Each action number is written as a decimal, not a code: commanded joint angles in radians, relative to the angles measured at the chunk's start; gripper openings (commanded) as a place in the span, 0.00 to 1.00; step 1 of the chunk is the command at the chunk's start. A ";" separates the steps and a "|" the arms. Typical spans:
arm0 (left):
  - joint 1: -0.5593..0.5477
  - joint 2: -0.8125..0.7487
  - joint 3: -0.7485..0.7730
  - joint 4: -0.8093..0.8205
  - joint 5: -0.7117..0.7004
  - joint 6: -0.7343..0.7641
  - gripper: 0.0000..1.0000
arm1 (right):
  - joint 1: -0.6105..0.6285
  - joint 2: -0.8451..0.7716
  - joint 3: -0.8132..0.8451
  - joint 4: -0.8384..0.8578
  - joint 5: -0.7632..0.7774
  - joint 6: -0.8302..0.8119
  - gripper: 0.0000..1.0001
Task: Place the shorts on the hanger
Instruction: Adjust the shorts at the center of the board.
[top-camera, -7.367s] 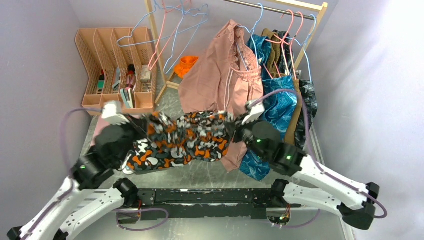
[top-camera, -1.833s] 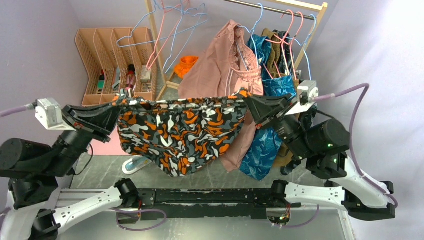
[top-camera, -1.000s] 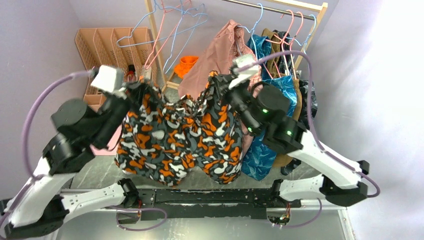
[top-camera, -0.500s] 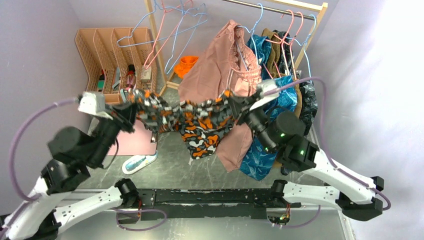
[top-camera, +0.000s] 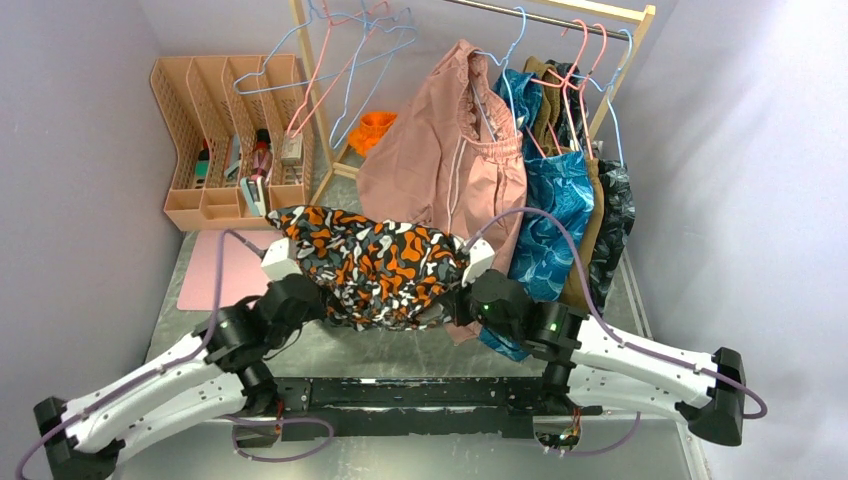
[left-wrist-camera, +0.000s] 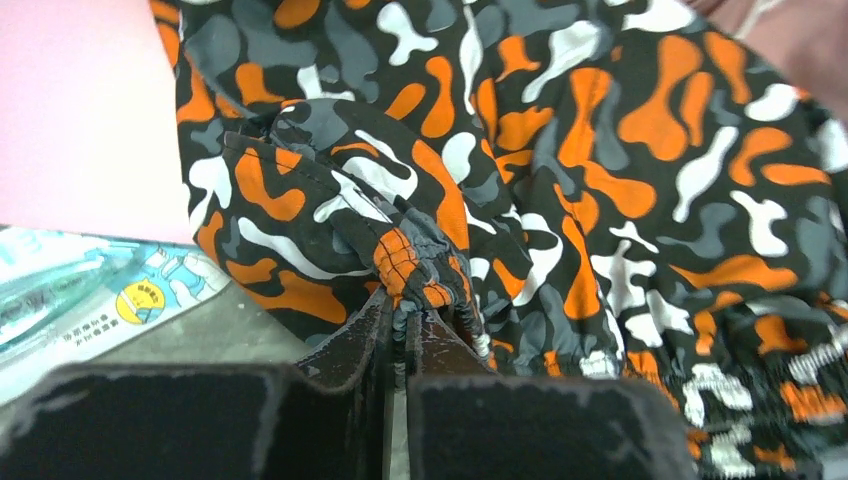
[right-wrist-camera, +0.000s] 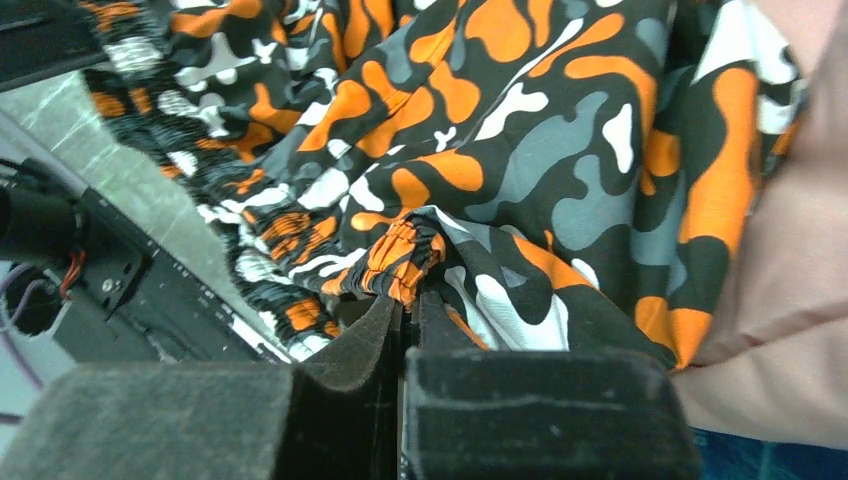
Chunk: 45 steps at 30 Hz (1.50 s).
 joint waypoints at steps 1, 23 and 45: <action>0.003 0.149 0.064 -0.083 -0.043 -0.145 0.07 | -0.002 0.038 0.033 -0.039 -0.142 0.025 0.10; 0.003 0.078 -0.033 -0.066 -0.030 -0.182 0.07 | 0.071 0.480 0.221 0.160 -0.369 -0.225 0.54; 0.003 -0.002 -0.033 -0.104 -0.021 -0.178 0.07 | 0.148 0.763 0.173 0.391 -0.065 -0.166 0.69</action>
